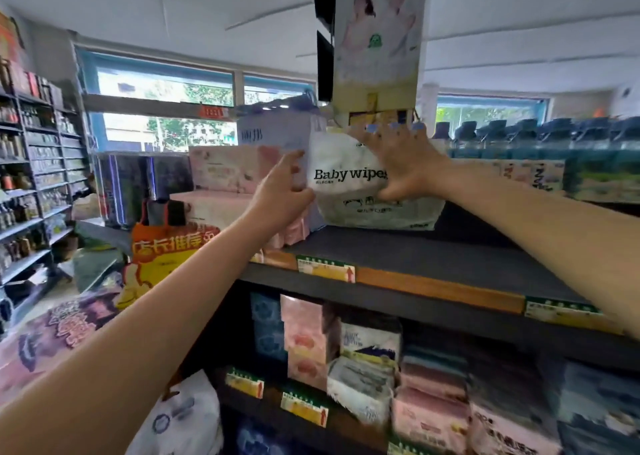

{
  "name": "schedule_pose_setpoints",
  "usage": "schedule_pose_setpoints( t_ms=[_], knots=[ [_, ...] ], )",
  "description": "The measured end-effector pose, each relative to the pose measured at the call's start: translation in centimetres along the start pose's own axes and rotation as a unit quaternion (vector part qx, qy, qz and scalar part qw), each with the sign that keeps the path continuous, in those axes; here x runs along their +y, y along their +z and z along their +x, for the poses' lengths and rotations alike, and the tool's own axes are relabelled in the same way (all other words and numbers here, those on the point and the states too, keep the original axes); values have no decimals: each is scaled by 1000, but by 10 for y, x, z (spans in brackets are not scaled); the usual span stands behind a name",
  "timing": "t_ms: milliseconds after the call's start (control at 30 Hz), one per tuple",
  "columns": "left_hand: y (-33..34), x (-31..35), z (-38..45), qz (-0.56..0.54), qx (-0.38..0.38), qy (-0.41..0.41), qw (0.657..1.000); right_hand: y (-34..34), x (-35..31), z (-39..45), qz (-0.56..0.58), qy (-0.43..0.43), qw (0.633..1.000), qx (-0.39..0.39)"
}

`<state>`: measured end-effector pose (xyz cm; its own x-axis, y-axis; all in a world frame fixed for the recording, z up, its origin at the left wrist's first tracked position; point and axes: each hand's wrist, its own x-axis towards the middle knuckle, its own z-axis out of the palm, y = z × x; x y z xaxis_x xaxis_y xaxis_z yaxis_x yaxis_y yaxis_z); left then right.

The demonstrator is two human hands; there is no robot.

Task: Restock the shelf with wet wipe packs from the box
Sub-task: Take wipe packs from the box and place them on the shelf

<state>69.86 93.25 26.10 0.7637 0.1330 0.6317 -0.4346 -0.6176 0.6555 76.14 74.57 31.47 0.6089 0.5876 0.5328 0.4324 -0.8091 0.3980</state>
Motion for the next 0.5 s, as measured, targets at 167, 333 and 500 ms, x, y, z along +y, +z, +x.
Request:
schedule_pose_setpoints(
  t_ms=[167,333,500],
  knots=[
    [25,-31,58,239,-70,117,961,64,13,62,-3,-1,997,-81],
    [54,-60,116,364,-159,123,910,114,29,122,117,1,980,-160],
    [82,-76,155,406,-263,77,872,125,68,141,44,6,987,-153]
  ],
)
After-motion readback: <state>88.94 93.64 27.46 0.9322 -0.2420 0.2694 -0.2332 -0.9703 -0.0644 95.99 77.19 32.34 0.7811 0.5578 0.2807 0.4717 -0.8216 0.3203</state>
